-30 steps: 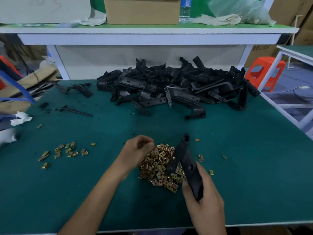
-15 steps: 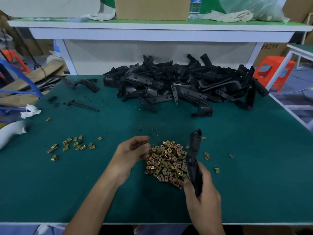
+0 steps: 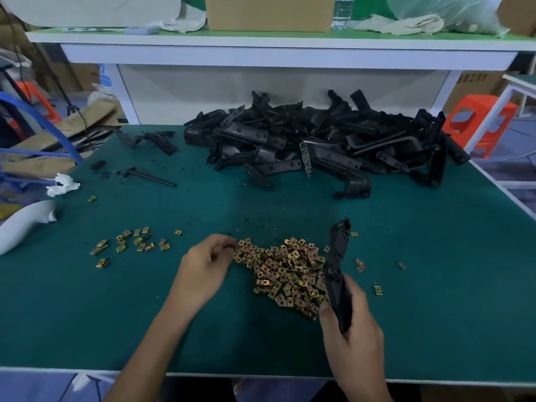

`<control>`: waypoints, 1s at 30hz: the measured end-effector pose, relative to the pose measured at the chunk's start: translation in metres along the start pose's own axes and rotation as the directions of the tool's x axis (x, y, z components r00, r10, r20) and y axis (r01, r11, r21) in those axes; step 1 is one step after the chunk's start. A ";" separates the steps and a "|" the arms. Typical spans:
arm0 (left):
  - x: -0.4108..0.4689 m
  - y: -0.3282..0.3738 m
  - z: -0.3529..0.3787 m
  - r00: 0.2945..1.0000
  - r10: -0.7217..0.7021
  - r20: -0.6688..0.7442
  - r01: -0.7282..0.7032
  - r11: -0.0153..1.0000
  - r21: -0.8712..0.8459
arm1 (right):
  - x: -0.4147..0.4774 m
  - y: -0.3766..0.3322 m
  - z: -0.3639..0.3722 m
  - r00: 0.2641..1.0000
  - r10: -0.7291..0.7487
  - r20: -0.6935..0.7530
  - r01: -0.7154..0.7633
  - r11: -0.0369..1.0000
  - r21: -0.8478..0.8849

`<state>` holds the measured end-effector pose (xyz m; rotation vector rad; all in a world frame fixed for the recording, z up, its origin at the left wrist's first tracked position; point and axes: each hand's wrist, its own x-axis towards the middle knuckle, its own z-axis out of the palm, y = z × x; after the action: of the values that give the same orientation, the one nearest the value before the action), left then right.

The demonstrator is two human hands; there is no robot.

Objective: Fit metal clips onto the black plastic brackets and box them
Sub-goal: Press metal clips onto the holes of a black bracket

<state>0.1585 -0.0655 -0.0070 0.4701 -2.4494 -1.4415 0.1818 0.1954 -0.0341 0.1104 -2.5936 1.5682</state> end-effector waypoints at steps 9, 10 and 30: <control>-0.018 -0.012 -0.015 0.991 -0.121 -0.058 0.112 0.985 -0.131 | -0.002 0.000 0.003 0.998 -0.065 0.028 0.068 0.988 -0.139; -0.019 -0.011 -0.015 0.990 -0.131 -0.052 0.121 0.979 -0.165 | -0.003 0.000 0.005 0.996 -0.087 0.027 0.090 0.981 -0.174; -0.076 0.027 0.008 0.990 -0.096 0.104 0.136 0.850 -0.509 | -0.003 -0.001 0.004 0.971 -0.229 0.063 0.238 0.926 -0.295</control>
<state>0.2216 -0.0163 0.0090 0.4507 -1.9810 -2.1074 0.1847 0.1918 -0.0354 0.4001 -2.6843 1.0878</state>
